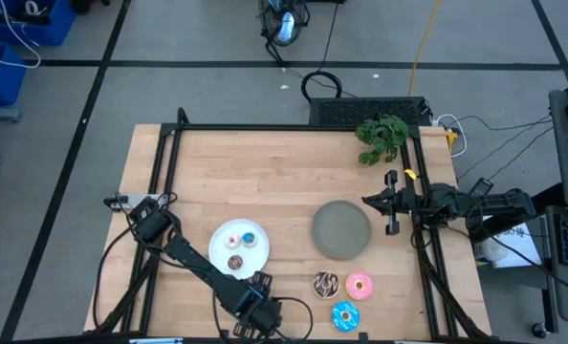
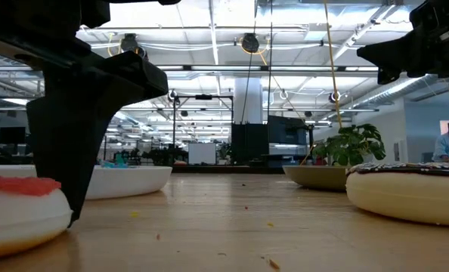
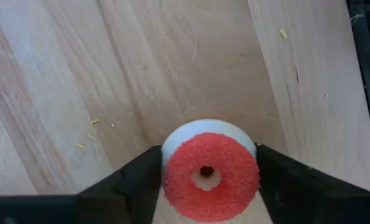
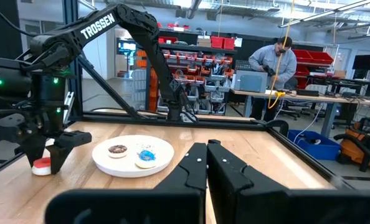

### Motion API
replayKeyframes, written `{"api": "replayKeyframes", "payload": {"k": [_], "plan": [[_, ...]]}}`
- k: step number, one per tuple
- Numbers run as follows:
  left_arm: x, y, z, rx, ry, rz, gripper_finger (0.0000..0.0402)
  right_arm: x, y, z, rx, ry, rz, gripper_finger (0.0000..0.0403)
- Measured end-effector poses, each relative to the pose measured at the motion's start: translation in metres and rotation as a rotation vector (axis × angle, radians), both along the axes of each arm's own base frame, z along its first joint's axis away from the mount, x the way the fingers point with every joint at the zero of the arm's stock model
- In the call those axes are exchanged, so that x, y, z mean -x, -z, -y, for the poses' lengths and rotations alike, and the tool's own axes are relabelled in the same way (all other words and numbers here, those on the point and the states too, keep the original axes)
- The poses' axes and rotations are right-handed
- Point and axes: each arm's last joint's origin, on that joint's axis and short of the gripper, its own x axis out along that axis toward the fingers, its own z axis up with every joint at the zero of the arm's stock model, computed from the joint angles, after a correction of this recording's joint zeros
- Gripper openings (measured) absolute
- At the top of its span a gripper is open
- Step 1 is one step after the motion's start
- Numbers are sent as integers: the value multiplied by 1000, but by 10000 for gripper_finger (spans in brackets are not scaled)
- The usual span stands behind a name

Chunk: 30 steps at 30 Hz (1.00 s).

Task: Pick & Place donuts
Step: Put the small red donut on the white plate

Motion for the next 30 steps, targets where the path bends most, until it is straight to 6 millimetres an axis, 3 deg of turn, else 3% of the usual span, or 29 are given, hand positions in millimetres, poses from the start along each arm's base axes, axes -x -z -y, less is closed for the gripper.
{"api": "replayKeyframes", "payload": {"k": [6,10,16,21,27,30], "plan": [[-3,-5,2,7,13,2,161,0,0,0,0,0,0,0],[-11,-25,2,47,-27,36,135,0,0,0,-8,-1,1,0],[-18,-82,-5,57,-43,107,142,0,0,0,-15,-4,1,0],[-6,-145,-17,42,-13,177,148,0,0,0,-15,-4,0,0],[23,-197,-59,-47,-143,159,129,0,0,0,-15,-5,0,0],[37,-208,-80,-127,-246,139,122,0,0,0,-15,-5,1,0]]}}
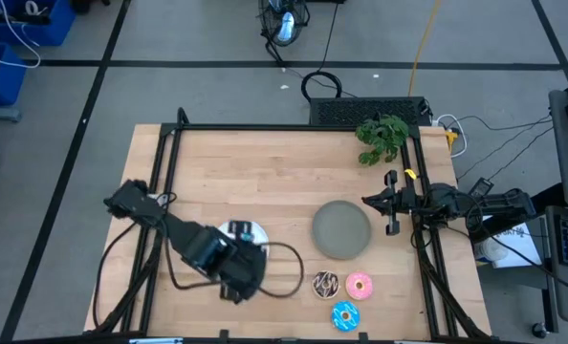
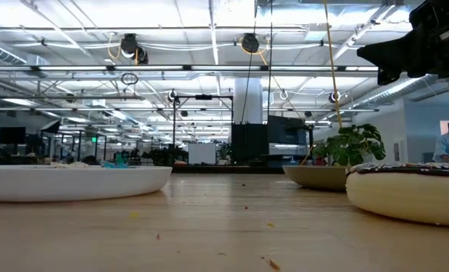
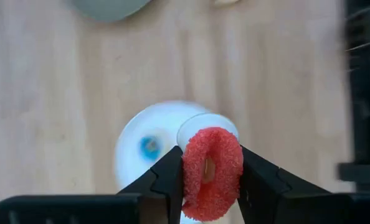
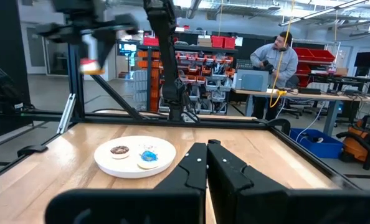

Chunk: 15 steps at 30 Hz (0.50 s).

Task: Pick & Place donuts
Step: Put the small red donut on the white plate

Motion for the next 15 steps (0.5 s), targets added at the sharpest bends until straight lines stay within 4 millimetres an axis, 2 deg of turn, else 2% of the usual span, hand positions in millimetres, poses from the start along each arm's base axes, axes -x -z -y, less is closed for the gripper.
{"api": "replayKeyframes", "payload": {"k": [2,5,12,15], "plan": [[4,1,-9,-24,-35,0,120,0,0,0,0,0,1,0],[0,18,-16,-42,-56,-31,120,0,0,0,0,0,0,0],[-17,92,-25,17,-12,-108,120,0,0,0,0,0,0,0],[-19,116,-32,50,3,-115,120,0,0,0,0,0,1,0]]}}
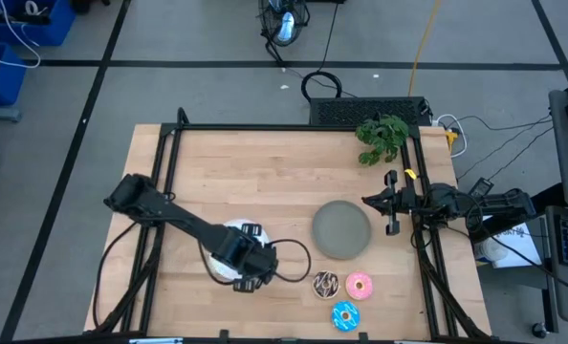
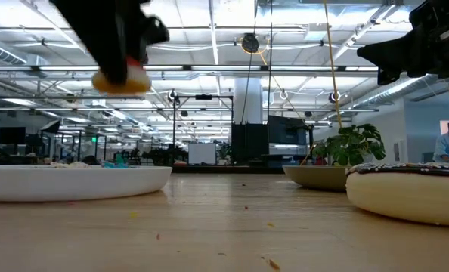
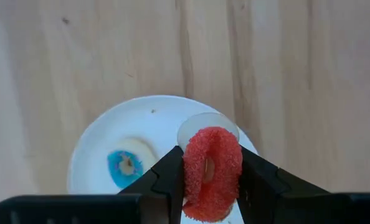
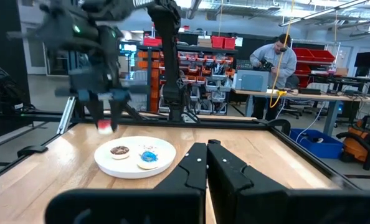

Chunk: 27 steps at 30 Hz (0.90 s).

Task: Pick & Place donuts
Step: Put the small red donut on the white plate

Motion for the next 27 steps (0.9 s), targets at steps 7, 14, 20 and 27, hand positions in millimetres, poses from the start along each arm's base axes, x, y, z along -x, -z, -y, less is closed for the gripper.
{"api": "replayKeyframes", "payload": {"k": [7,14,20,27], "plan": [[4,36,-17,28,-46,-61,120,0,0,0,0,1,0,0],[6,62,-17,82,-68,-10,120,0,0,0,0,2,0,0],[14,79,-22,45,-88,-10,120,0,0,0,0,2,0,0],[15,85,-23,22,-63,8,120,0,0,0,0,3,0,0]]}}
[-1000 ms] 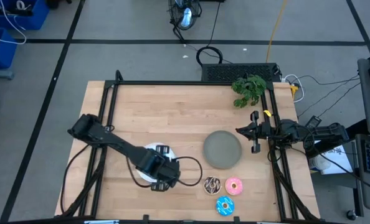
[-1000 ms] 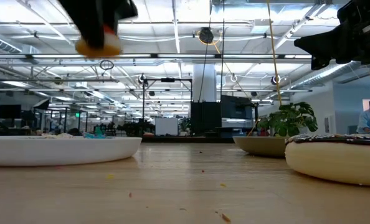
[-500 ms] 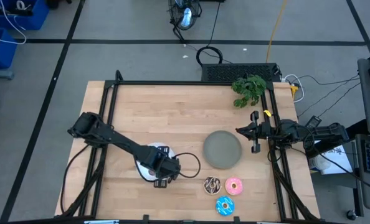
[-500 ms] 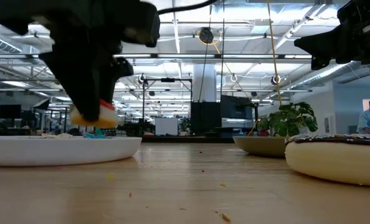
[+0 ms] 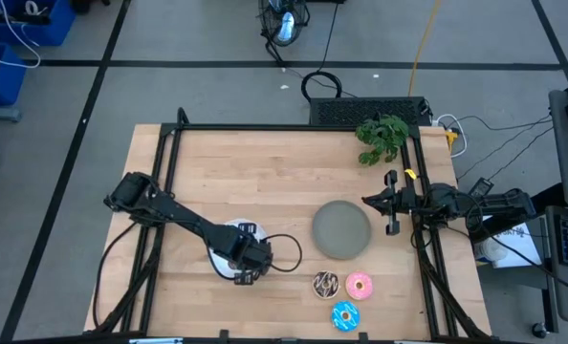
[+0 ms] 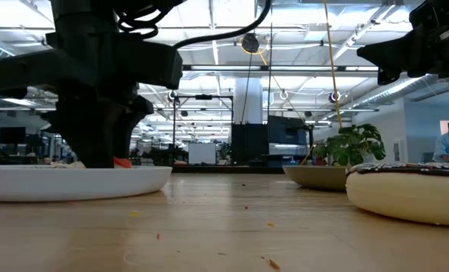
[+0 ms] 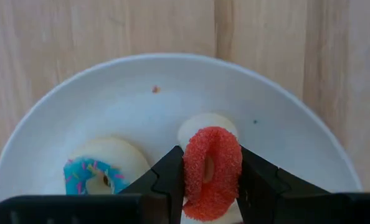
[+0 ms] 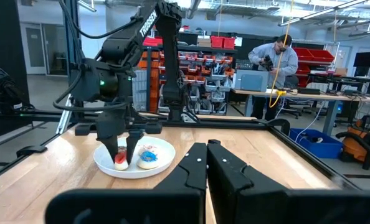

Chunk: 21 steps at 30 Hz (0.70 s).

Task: Pick & Place donuts
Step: Put the small red donut on the white plate, then put the large pink donut on the gray plate

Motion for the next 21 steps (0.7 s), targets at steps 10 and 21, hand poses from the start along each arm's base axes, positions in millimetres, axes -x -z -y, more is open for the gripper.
{"api": "replayKeyframes", "payload": {"k": [10,21], "plan": [[1,0,7,18,16,18,220,0,0,0,0,0,0,0],[-7,-15,3,11,-4,5,309,0,0,0,0,0,0,0]]}}
